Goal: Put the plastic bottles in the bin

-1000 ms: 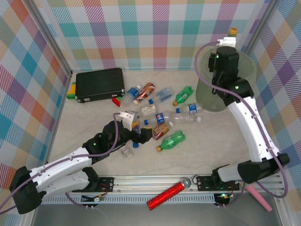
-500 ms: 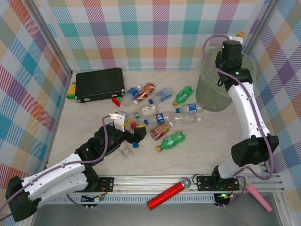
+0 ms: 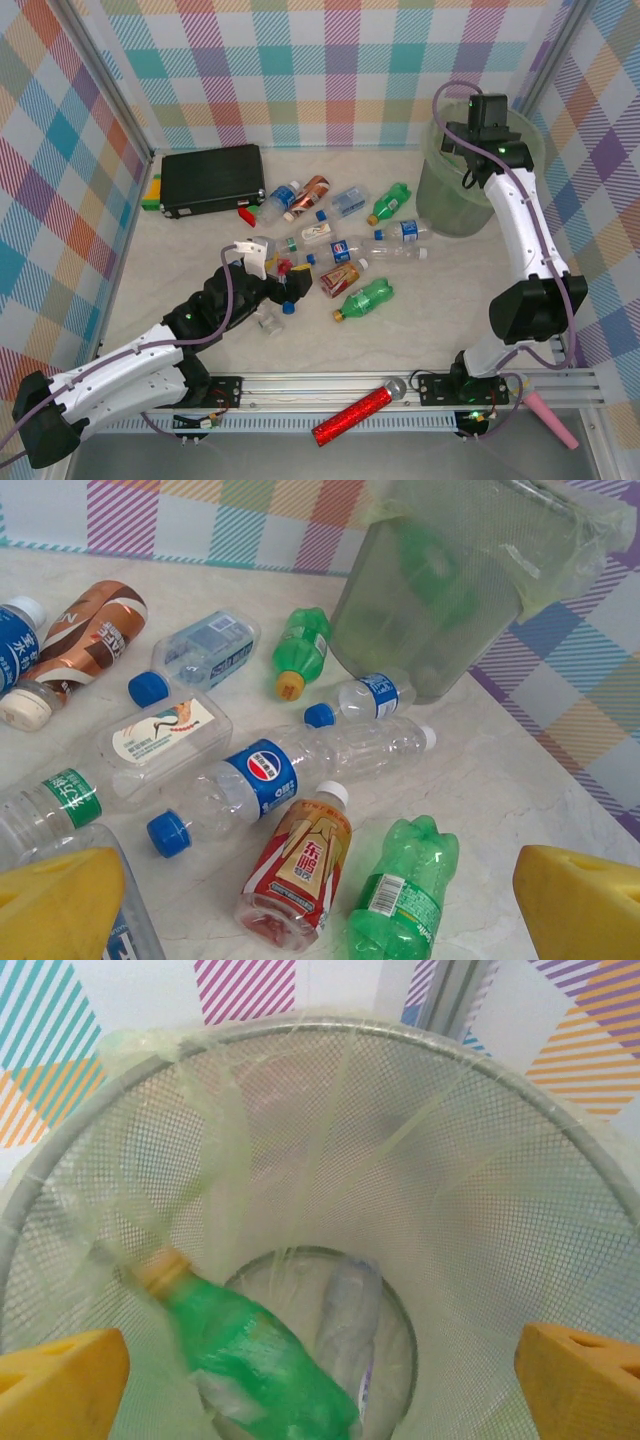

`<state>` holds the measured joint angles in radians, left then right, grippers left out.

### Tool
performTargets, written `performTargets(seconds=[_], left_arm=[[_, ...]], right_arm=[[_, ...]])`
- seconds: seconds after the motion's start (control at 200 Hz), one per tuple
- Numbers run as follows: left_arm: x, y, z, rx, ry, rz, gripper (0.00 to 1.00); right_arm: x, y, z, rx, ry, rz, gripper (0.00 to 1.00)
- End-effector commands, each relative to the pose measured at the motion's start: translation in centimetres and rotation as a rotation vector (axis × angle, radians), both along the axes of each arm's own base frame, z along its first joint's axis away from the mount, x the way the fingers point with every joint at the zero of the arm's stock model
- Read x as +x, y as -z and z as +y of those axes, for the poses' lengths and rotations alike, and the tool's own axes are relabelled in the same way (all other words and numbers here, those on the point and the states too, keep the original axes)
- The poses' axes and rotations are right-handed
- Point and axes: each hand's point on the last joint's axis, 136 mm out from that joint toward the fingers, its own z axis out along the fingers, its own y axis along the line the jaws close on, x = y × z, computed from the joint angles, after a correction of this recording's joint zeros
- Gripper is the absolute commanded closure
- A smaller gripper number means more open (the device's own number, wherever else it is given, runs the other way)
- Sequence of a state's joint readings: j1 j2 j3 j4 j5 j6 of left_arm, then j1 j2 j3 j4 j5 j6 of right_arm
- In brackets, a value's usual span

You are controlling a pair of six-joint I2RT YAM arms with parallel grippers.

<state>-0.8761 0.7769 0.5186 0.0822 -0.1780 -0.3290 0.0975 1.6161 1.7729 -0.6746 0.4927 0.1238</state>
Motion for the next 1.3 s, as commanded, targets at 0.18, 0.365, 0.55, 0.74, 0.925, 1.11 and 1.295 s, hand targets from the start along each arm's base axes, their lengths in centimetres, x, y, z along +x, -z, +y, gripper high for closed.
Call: performTargets(seconds=[0.18, 0.365, 0.55, 0.74, 0.925, 1.11, 1.295], left_arm=[[0.2, -0.8, 0.2, -0.013, -0.024, -0.018, 0.00], [0.8, -0.3, 1.1, 0.016, -0.083, -0.023, 0.00], [1.9, 0.8, 2.7, 0.056, -0.192, -0.028, 0.01], [3.0, 2.0, 5.3, 0.100, -0.370, 0.022, 0.01], [2.3, 2.7, 7.5, 0.141, -0.479, 0.163, 0.00], [0.1, 4.7, 9.7, 0.131, -0.562, 0.345, 0.00], [-2.0, 7.0, 12.4, 0.099, -0.688, 0.475, 0.00]], right_arm=[[-5.7, -2.8, 1.7, 0.125, -0.084, -0.057, 0.01], [-9.8, -1.8, 6.0, 0.177, -0.234, -0.055, 0.01], [-13.6, 0.7, 10.3, 0.223, -0.376, -0.027, 0.01], [-16.0, 3.3, 13.7, 0.279, -0.487, -0.011, 0.01], [-16.7, 5.3, 16.1, 0.359, -0.574, -0.039, 0.01], [-16.3, 6.3, 18.1, 0.418, -0.646, -0.101, 0.01], [-15.7, 8.8, 18.9, 0.442, -0.668, -0.121, 0.01]])
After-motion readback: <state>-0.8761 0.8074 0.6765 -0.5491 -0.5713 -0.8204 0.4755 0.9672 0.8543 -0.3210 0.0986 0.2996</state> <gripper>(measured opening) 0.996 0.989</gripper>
